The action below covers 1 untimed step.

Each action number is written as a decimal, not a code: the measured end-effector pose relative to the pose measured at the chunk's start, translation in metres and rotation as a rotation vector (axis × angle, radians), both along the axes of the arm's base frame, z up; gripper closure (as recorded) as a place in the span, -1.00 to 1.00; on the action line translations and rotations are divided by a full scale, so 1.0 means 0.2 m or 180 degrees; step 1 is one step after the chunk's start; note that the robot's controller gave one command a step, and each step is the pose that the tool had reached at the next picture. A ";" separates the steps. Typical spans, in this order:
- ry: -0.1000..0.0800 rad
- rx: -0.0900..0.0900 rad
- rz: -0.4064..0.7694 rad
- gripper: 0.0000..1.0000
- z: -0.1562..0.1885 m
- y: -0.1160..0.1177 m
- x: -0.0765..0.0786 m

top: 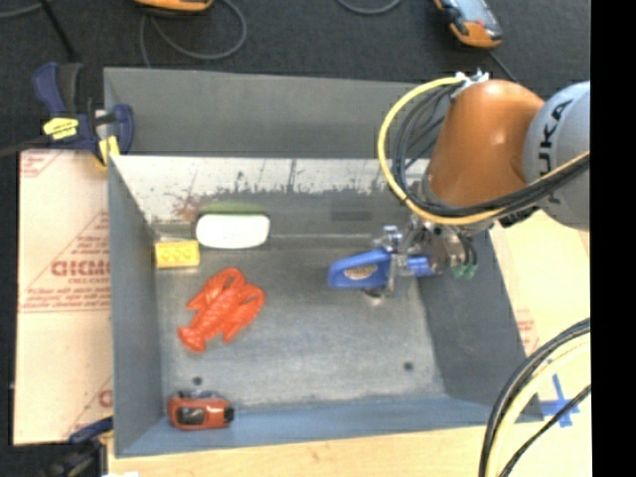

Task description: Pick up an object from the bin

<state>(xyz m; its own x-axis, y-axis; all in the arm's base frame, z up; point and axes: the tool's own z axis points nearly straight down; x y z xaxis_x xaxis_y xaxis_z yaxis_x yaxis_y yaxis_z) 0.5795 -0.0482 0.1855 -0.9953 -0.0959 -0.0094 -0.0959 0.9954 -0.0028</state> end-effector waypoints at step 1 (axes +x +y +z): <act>0.0004 0.0000 0.0000 1.00 0.01 0.00 0.00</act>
Offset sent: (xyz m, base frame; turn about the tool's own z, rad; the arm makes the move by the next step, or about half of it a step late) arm 0.0000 -0.0001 0.0120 0.0000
